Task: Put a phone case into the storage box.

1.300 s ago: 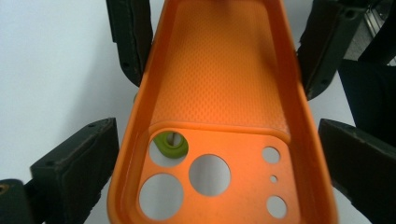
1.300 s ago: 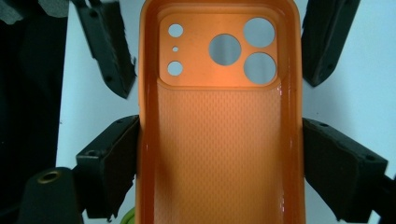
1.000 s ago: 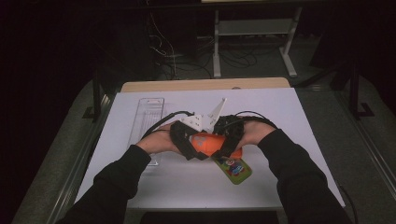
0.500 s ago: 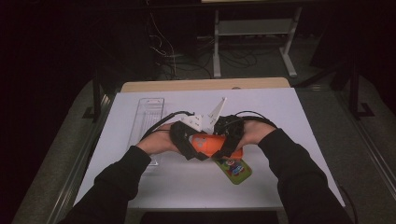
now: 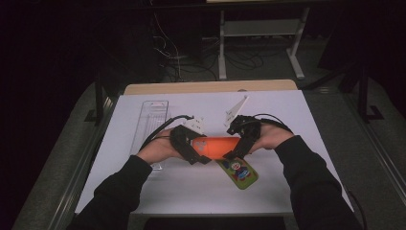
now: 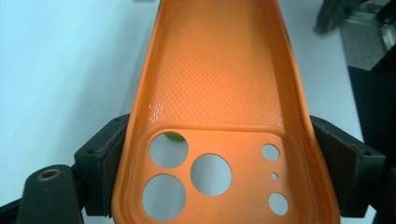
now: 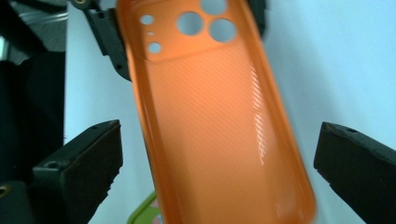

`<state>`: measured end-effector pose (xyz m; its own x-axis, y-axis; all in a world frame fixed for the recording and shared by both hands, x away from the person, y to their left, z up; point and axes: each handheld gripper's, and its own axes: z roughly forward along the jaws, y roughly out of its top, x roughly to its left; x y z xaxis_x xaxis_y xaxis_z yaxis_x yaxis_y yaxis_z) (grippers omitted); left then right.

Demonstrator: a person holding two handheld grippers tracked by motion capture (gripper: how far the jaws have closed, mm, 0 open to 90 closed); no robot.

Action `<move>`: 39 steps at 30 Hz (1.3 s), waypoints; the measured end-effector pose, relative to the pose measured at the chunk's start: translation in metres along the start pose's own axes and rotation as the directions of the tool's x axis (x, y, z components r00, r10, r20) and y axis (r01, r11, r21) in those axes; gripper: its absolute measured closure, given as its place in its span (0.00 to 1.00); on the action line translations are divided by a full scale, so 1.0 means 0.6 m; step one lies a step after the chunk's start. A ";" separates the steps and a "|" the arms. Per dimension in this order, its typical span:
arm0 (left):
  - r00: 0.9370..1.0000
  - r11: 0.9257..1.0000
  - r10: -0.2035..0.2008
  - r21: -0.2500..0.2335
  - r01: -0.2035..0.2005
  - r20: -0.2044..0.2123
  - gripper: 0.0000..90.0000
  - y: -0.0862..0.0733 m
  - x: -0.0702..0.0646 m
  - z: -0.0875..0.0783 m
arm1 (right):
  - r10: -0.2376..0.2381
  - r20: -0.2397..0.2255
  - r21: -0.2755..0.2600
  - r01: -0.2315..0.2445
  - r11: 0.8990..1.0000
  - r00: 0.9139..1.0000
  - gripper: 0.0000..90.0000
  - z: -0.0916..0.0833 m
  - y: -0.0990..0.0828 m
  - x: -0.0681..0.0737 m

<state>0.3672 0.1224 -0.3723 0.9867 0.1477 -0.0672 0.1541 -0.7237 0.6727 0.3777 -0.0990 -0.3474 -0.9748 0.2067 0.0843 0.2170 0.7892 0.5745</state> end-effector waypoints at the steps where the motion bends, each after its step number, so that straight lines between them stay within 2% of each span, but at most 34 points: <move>1: 1.000 1.000 -0.008 0.006 0.008 -0.012 0.18 -0.001 -0.001 0.000 | 0.008 0.003 -0.006 -0.008 1.000 1.000 0.00 -0.003 -0.005 -0.001; 4: 0.998 0.999 -0.047 0.007 0.047 -0.046 0.18 -0.005 -0.005 0.001 | 0.031 0.026 -0.028 -0.031 0.999 0.999 0.00 -0.011 -0.016 -0.002; 7: 0.993 0.996 -0.086 -0.007 0.086 -0.079 0.18 -0.008 -0.010 0.000 | 0.053 0.050 -0.048 -0.051 0.998 0.997 0.00 -0.017 -0.027 -0.004; 8: 0.992 0.996 -0.090 -0.013 0.089 -0.092 0.18 -0.009 -0.012 -0.001 | 0.054 0.066 -0.059 -0.050 0.997 0.996 0.00 -0.019 -0.031 -0.005; 9: 0.990 0.995 -0.095 -0.018 0.094 -0.104 0.18 -0.011 -0.014 -0.001 | 0.074 0.073 -0.074 -0.069 0.995 0.995 0.00 -0.021 -0.035 -0.004; 11: 0.985 0.994 -0.112 -0.025 0.110 -0.132 0.18 -0.014 -0.020 -0.003 | 0.107 0.074 -0.112 -0.098 0.989 0.992 0.00 -0.023 -0.046 -0.003; 12: 0.982 0.992 -0.123 -0.028 0.120 -0.141 0.18 -0.015 -0.022 -0.003 | 0.130 0.074 -0.118 -0.121 0.986 0.989 0.00 -0.022 -0.053 -0.001; 13: 0.980 0.992 -0.129 -0.028 0.126 -0.155 0.18 -0.017 -0.024 -0.005 | 0.129 0.083 -0.120 -0.118 0.986 0.988 0.00 -0.020 -0.057 -0.001; 15: 0.974 0.989 -0.151 -0.040 0.146 -0.171 0.18 -0.020 -0.025 -0.006 | 0.160 0.092 -0.130 -0.148 0.980 0.983 0.00 -0.014 -0.070 0.001; 16: 0.972 0.986 -0.166 -0.041 0.161 -0.169 0.18 -0.021 -0.027 -0.005 | 0.181 0.098 -0.131 -0.167 0.977 0.979 0.00 -0.012 -0.075 0.002; 17: 0.972 0.987 -0.158 -0.032 0.155 -0.175 0.18 -0.022 -0.026 -0.005 | 0.220 0.103 -0.129 -0.206 0.970 0.970 0.00 -0.010 -0.079 0.006; 19: 0.967 0.986 -0.167 -0.028 0.164 -0.194 0.18 -0.024 -0.026 -0.008 | 0.255 0.120 -0.135 -0.239 0.962 0.959 0.00 -0.006 -0.087 0.011; 20: 0.963 0.983 -0.182 -0.044 0.177 -0.197 0.18 -0.026 -0.026 -0.009 | 0.286 0.116 -0.143 -0.269 0.952 0.951 0.00 -0.004 -0.089 0.015; 21: 0.962 0.982 -0.189 -0.047 0.183 -0.197 0.18 -0.027 -0.027 -0.010 | 0.292 0.137 -0.143 -0.273 0.952 0.947 0.00 -0.001 -0.095 0.016; 22: 0.958 0.977 -0.210 -0.065 0.201 -0.196 0.18 -0.029 -0.030 -0.008 | 0.307 0.134 -0.147 -0.287 0.947 0.942 0.00 0.001 -0.097 0.019; 23: 0.962 0.981 -0.192 -0.046 0.186 -0.197 0.18 -0.030 -0.028 -0.009 | 0.322 0.140 -0.146 -0.302 0.942 0.936 0.00 0.007 -0.101 0.023; 26: 0.959 0.979 -0.201 -0.054 0.194 -0.199 0.18 -0.034 -0.030 -0.009 | 0.349 0.156 -0.145 -0.328 0.934 0.924 0.00 0.019 -0.107 0.031; 27: 0.956 0.976 -0.215 -0.061 0.207 -0.197 0.18 -0.034 -0.032 -0.010 | 0.355 0.163 -0.145 -0.333 0.932 0.921 0.00 0.023 -0.108 0.034; 29: 0.953 0.976 -0.218 -0.058 0.211 -0.209 0.18 -0.036 -0.030 -0.013 | 0.350 0.175 -0.133 -0.331 0.934 0.920 0.00 0.033 -0.111 0.040; 30: 0.950 0.975 -0.220 -0.057 0.212 -0.220 0.18 -0.038 -0.028 -0.015 | 0.357 0.194 -0.129 -0.337 0.933 0.914 0.00 0.036 -0.112 0.044; 31: 0.949 0.974 -0.227 -0.059 0.219 -0.218 0.18 -0.041 -0.027 -0.016 | 0.361 0.197 -0.136 -0.339 0.931 0.912 0.00 0.040 -0.114 0.048; 32: 0.950 0.975 -0.224 -0.058 0.217 -0.217 0.18 -0.043 -0.026 -0.016 | 0.375 0.205 -0.150 -0.350 0.925 0.904 0.00 0.044 -0.117 0.052; 33: 0.948 0.971 -0.239 -0.062 0.231 -0.213 0.18 -0.044 -0.027 -0.016 | 0.386 0.212 -0.153 -0.360 0.920 0.898 0.00 0.047 -0.118 0.054; 35: 0.950 0.975 -0.224 -0.056 0.217 -0.218 0.18 -0.044 -0.024 -0.019 | 0.406 0.223 -0.172 -0.374 0.911 0.886 0.00 0.052 -0.122 0.062; 36: 0.947 0.970 -0.242 -0.072 0.232 -0.210 0.18 -0.044 -0.024 -0.018 | 0.414 0.230 -0.177 -0.380 0.908 0.881 0.00 0.053 -0.122 0.064; 37: 0.948 0.972 -0.233 -0.074 0.222 -0.216 0.18 -0.044 -0.021 -0.019 | 0.430 0.237 -0.183 -0.394 0.901 0.871 0.00 0.055 -0.122 0.068; 38: 0.944 0.968 -0.248 -0.083 0.235 -0.216 0.18 -0.045 -0.021 -0.020 | 0.439 0.237 -0.195 -0.401 0.895 0.866 0.00 0.056 -0.123 0.072; 39: 0.947 0.972 -0.236 -0.072 0.225 -0.217 0.18 -0.046 -0.019 -0.022 | 0.444 0.251 -0.211 -0.399 0.892 0.860 0.00 0.058 -0.124 0.075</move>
<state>0.3513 0.1496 -0.3803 0.8875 0.4566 -0.0628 0.3684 -0.6210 0.6919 0.3197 -0.1283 -0.4145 -0.7287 0.6736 0.1234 0.5719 0.4994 0.6508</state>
